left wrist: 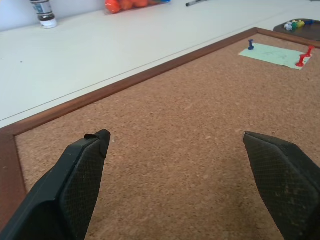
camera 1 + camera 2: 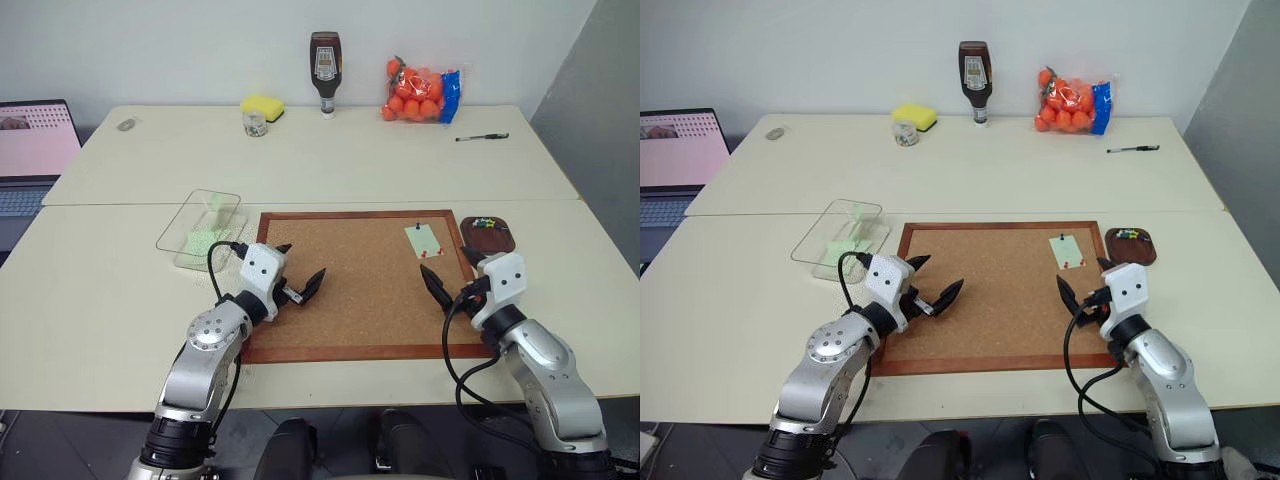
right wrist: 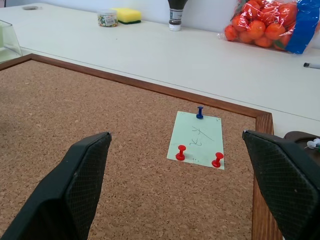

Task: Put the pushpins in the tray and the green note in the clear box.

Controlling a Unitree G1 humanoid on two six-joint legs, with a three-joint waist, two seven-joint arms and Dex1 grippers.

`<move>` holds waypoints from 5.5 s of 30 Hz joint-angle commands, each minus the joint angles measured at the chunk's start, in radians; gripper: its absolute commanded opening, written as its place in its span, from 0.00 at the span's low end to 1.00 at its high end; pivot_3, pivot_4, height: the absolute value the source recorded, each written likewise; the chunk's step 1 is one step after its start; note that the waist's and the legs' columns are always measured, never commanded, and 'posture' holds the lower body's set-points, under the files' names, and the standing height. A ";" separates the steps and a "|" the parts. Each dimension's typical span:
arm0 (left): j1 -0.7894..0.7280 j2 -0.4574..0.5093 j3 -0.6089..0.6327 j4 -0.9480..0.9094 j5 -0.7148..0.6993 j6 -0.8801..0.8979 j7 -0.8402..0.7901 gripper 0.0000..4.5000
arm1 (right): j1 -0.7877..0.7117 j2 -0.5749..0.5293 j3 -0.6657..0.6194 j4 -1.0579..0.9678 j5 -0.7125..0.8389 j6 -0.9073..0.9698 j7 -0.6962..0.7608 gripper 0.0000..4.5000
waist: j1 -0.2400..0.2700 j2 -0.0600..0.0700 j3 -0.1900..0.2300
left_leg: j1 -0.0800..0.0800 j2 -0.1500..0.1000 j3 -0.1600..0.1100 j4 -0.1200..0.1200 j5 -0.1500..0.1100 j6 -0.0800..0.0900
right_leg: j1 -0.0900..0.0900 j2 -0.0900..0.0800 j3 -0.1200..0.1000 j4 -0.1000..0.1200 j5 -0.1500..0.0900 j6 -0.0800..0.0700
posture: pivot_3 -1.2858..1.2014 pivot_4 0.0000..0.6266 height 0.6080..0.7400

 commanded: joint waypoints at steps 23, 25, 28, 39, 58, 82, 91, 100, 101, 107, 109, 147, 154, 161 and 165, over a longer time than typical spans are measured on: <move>-0.039 0.046 -0.035 -0.030 -0.030 -0.002 -0.129 0.84 | 0.034 -0.064 0.027 -0.080 0.015 0.001 0.088 1.00 | -0.001 0.000 0.000 | 0.000 0.000 0.000 0.000 0.000 0.000 | 0.000 0.000 0.000 0.000 0.000 0.000 | 0.52 0.24 1.00; -0.039 0.045 -0.046 -0.036 -0.034 0.009 -0.137 0.77 | 0.029 -0.080 0.029 -0.090 0.020 0.008 0.101 1.00 | -0.001 0.000 0.000 | 0.000 0.000 0.000 0.000 0.000 0.000 | 0.000 0.000 0.000 0.000 0.000 0.000 | 0.52 0.24 1.00; -0.038 0.047 -0.059 -0.047 -0.035 0.024 -0.150 0.65 | 0.010 -0.092 0.031 -0.106 0.030 0.030 0.110 1.00 | 0.000 0.000 0.000 | 0.000 0.000 0.000 0.000 0.000 0.000 | 0.000 0.000 0.000 0.000 0.000 0.000 | 0.52 0.24 1.00; -0.066 0.065 -0.096 0.022 -0.004 0.027 -0.176 0.15 | -0.204 -0.072 0.008 -0.013 0.064 0.208 0.060 1.00 | 0.000 0.000 0.000 | 0.000 0.000 0.000 0.000 0.000 0.000 | 0.000 0.000 0.000 0.000 0.000 0.000 | 0.52 0.24 1.00; -0.055 0.092 -0.162 0.039 0.019 0.055 -0.228 0.00 | -0.578 0.001 0.053 0.452 -0.019 0.307 -0.024 1.00 | -0.003 0.000 0.000 | 0.000 0.001 0.002 0.000 0.000 0.000 | -0.001 0.001 0.001 -0.001 0.001 -0.001 | 0.52 0.24 1.00; -0.049 0.081 -0.170 0.018 0.025 0.066 -0.220 0.00 | -0.725 0.020 0.024 0.778 -0.060 0.194 -0.028 0.22 | -0.004 0.000 0.000 | 0.000 0.001 0.002 0.000 0.000 0.000 | -0.001 0.001 0.001 0.000 0.003 -0.006 | 0.52 0.24 1.00; -0.043 0.083 -0.176 0.005 0.024 0.076 -0.219 0.00 | -0.720 0.027 0.012 0.749 -0.059 0.196 -0.028 0.00 | -0.004 0.000 0.000 | 0.000 0.001 0.002 0.000 0.000 0.000 | -0.001 0.001 0.001 0.000 0.003 -0.006 | 0.52 0.24 1.00; -0.025 0.107 -0.203 -0.002 0.040 0.102 -0.236 0.00 | -0.695 0.046 -0.027 0.664 -0.015 0.226 -0.035 0.00 | -0.004 0.000 0.000 | -0.001 0.001 0.002 -0.001 0.000 0.000 | -0.001 0.001 0.001 0.000 0.003 -0.006 | 0.52 0.24 1.00; -0.021 0.111 -0.207 -0.003 0.043 0.107 -0.239 0.00 | -0.690 0.049 -0.036 0.653 -0.007 0.236 -0.039 0.00 | -0.004 0.000 0.000 | -0.001 0.001 0.002 -0.001 0.000 0.000 | -0.001 0.001 0.001 0.000 0.003 -0.006 | 0.52 0.24 1.00; 0.001 0.142 -0.248 -0.011 0.053 0.139 -0.263 0.00 | -0.646 0.066 -0.061 0.572 0.017 0.272 -0.057 0.00 | -0.006 0.000 0.000 | -0.001 0.001 0.002 -0.001 0.000 0.001 | -0.001 0.001 0.001 -0.001 0.003 -0.006 | 0.52 0.24 1.00; -0.001 0.147 -0.253 -0.006 0.055 0.147 -0.266 0.00 | -0.637 0.075 -0.063 0.553 0.021 0.268 -0.062 0.00 | -0.007 0.001 0.000 | -0.001 0.001 0.003 -0.001 0.000 0.001 | -0.001 0.001 0.001 -0.001 0.003 -0.006 | 0.52 0.24 1.00; -0.006 0.164 -0.268 0.025 0.067 0.148 -0.263 0.00 | -0.445 -0.089 -0.161 0.430 -0.033 0.268 -0.115 0.00 | -0.007 0.004 -0.003 | 0.001 0.002 0.003 -0.001 -0.001 0.001 | 0.000 0.002 0.002 -0.002 0.001 -0.001 | 0.52 0.24 1.00; -0.013 0.164 -0.267 0.023 0.067 0.152 -0.260 0.00 | -0.499 -0.099 -0.169 0.567 -0.052 0.193 -0.130 0.21 | -0.006 0.004 -0.003 | 0.001 0.002 0.004 -0.001 -0.001 0.001 | 0.000 0.002 0.003 -0.002 0.001 -0.001 | 0.52 0.24 1.00; -0.012 0.163 -0.265 0.015 0.067 0.158 -0.256 0.00 | -0.499 -0.103 -0.169 0.582 -0.058 0.178 -0.132 0.38 | -0.006 0.004 -0.003 | 0.001 0.002 0.005 -0.001 -0.001 0.001 | 0.000 0.002 0.003 -0.002 0.001 -0.001 | 0.52 0.24 1.00; -0.013 0.161 -0.266 0.013 0.067 0.160 -0.254 0.00 | -0.486 -0.101 -0.185 0.547 -0.043 0.157 -0.128 0.38 | -0.006 0.004 -0.003 | 0.001 0.002 0.004 -0.001 -0.001 0.001 | 0.000 0.002 0.003 -0.002 0.001 -0.001 | 0.52 0.24 1.00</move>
